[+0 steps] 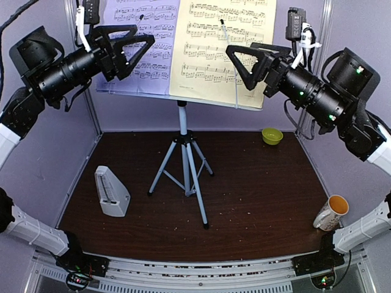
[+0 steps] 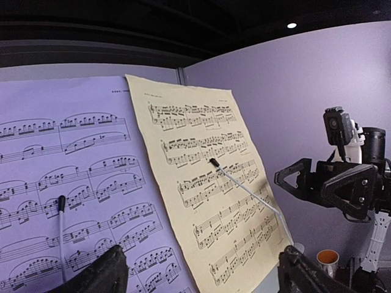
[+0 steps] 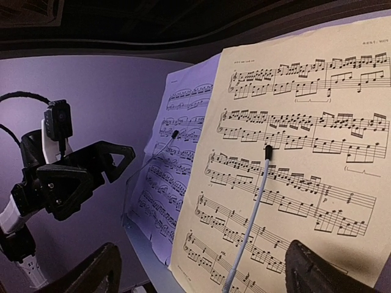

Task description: Set up the instrument practice props

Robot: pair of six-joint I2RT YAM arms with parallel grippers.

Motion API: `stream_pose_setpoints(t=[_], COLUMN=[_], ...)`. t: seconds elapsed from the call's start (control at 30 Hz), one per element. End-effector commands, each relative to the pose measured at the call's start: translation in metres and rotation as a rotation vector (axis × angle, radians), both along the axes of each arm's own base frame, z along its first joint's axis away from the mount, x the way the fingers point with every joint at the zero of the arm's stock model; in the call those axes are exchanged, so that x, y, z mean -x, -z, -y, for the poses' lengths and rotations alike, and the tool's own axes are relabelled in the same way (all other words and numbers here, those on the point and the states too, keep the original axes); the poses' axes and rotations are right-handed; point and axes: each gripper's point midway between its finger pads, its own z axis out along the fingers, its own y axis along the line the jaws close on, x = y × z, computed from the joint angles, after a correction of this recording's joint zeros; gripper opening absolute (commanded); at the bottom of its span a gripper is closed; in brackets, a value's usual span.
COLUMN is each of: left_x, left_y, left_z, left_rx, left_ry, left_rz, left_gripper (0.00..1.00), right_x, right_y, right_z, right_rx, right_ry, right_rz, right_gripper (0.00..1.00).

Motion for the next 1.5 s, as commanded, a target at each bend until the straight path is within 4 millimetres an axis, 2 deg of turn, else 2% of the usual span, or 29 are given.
stream_pose_setpoints(t=[0.0,0.07,0.13,0.23,0.37,0.47,0.53,0.6,0.7,0.8,0.9,1.03,1.13,1.33,1.47], left_x=[0.017,0.021,0.024,0.024,0.030,0.024,0.016,0.007,-0.007,-0.020,-0.033,-0.063,-0.077,-0.093,-0.097], left_y=[0.002,0.019,0.039,0.076,0.130,0.173,0.203,0.230,0.266,0.297,0.323,0.355,0.371,0.403,0.428], left_z=[-0.027,-0.036,-0.045,-0.058,-0.065,-0.066,-0.066,-0.061,-0.048,-0.035,-0.032,-0.042,-0.042,-0.034,-0.029], left_rx=[0.021,0.006,-0.009,-0.032,-0.081,-0.129,-0.158,-0.198,-0.274,-0.336,-0.358,-0.397,-0.473,-0.611,-0.695], left_ry=[-0.024,-0.033,-0.049,-0.082,-0.072,-0.103,-0.136,-0.156,-0.173,-0.183,-0.200,-0.222,-0.264,-0.263,-0.244], left_rz=[0.064,0.047,0.013,-0.055,-0.132,-0.214,-0.262,-0.298,-0.346,-0.371,-0.379,-0.435,-0.409,-0.382,-0.371], left_gripper=[0.88,0.88,0.89,0.97,0.97,0.97,0.97,0.97,0.97,0.96,0.93,0.83,0.81,0.78,0.75], right_x=[0.021,0.025,0.025,0.024,0.015,0.010,0.006,0.003,-0.001,-0.004,-0.010,-0.016,-0.019,-0.014,-0.016], right_y=[0.003,0.012,0.034,0.067,0.122,0.164,0.194,0.224,0.265,0.297,0.326,0.356,0.382,0.429,0.447], right_z=[0.017,0.027,0.032,0.044,0.070,0.083,0.084,0.076,0.051,0.025,0.003,-0.026,-0.043,-0.068,-0.076], right_rx=[0.002,0.000,0.012,0.019,0.026,0.040,0.059,0.092,0.153,0.199,0.251,0.287,0.323,0.356,0.359], right_ry=[-0.060,-0.063,-0.060,-0.045,0.051,0.105,0.130,0.123,0.086,0.035,0.018,-0.030,-0.058,-0.138,-0.151], right_rz=[0.029,0.006,-0.046,-0.126,-0.245,-0.331,-0.389,-0.433,-0.501,-0.547,-0.588,-0.643,-0.683,-0.739,-0.741], right_gripper=[0.94,0.94,0.94,0.95,0.99,1.00,1.00,1.00,1.00,0.98,0.97,0.94,0.92,0.87,0.86])
